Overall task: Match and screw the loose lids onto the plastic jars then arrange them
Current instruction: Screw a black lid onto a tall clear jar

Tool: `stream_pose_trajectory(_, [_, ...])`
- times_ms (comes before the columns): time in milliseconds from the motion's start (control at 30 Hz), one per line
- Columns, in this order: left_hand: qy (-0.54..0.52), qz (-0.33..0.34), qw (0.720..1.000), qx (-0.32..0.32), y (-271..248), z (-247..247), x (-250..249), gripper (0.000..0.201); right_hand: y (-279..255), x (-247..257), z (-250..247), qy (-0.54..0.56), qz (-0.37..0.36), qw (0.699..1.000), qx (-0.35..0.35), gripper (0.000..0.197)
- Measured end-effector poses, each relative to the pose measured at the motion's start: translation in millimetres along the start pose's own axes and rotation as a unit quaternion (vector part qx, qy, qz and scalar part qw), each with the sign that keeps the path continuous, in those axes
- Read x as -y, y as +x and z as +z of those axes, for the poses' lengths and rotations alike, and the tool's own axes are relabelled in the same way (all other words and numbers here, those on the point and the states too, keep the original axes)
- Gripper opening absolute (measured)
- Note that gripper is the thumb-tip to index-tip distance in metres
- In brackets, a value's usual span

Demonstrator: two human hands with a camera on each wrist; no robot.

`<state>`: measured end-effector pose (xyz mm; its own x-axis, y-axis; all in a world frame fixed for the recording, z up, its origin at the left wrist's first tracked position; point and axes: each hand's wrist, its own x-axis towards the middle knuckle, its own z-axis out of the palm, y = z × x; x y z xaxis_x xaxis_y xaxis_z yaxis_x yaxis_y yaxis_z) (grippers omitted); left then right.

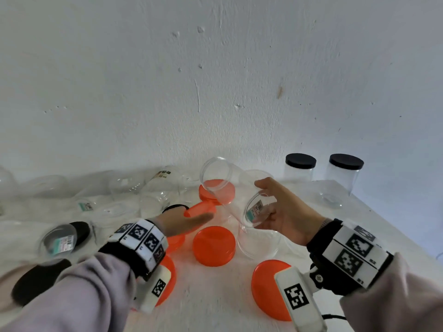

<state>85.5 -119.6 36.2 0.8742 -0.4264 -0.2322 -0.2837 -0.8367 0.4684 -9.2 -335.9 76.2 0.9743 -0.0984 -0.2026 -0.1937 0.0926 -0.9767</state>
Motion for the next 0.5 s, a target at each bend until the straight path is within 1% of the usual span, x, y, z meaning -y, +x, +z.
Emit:
stream_pose_trajectory(33, [-0.028, -0.001, 1.0, -0.009, -9.1, -5.9, 2.3, 0.088, -2.6, -2.8, 3.1, 0.013, 0.005, 1.0, 0.014, 0.039])
stream_pose_trajectory(67, [-0.055, -0.009, 0.998, -0.024, -16.8, -11.7, 4.3, 0.089, -4.0, -5.7, 5.1, 0.021, 0.008, 0.999, 0.027, 0.038])
stream_pose_trajectory(100, [-0.081, -0.018, 0.996, -0.041, -24.1, -15.9, 9.0, 0.095, -6.1, -8.7, 8.3, 0.023, 0.01, 0.999, 0.04, 0.034])
stream_pose_trajectory(167, [-0.13, -0.035, 0.988, -0.074, -31.3, -21.1, 22.2, 0.112, -8.8, -15.1, 14.0, 0.01, 0.017, 0.997, 0.069, 0.026])
stream_pose_trajectory(200, [-0.154, -0.05, 0.982, -0.093, -37.3, -23.1, 28.7, 0.116, -10.4, -18.8, 18.3, -0.005, 0.023, 0.996, 0.083, 0.028])
stream_pose_trajectory(267, [-0.208, -0.062, 0.969, -0.117, -50.9, -27.0, 35.9, 0.117, -12.5, -26.3, 27.2, -0.036, 0.036, 0.993, 0.106, 0.039])
stream_pose_trajectory(367, [-0.26, -0.048, 0.955, -0.134, -67.6, -35.4, 38.6, 0.112, -16.9, -37.3, 40.3, -0.079, 0.048, 0.989, 0.115, 0.044])
stream_pose_trajectory(433, [-0.277, -0.031, 0.949, -0.145, -78.1, -39.4, 37.2, 0.107, -18.5, -45.5, 48.7, -0.146, 0.044, 0.982, 0.112, 0.052])
stream_pose_trajectory(500, [-0.293, -0.015, 0.944, -0.153, -86.4, -39.9, 35.4, 0.106, -17.4, -55.0, 54.4, -0.233, 0.039, 0.966, 0.101, 0.066])
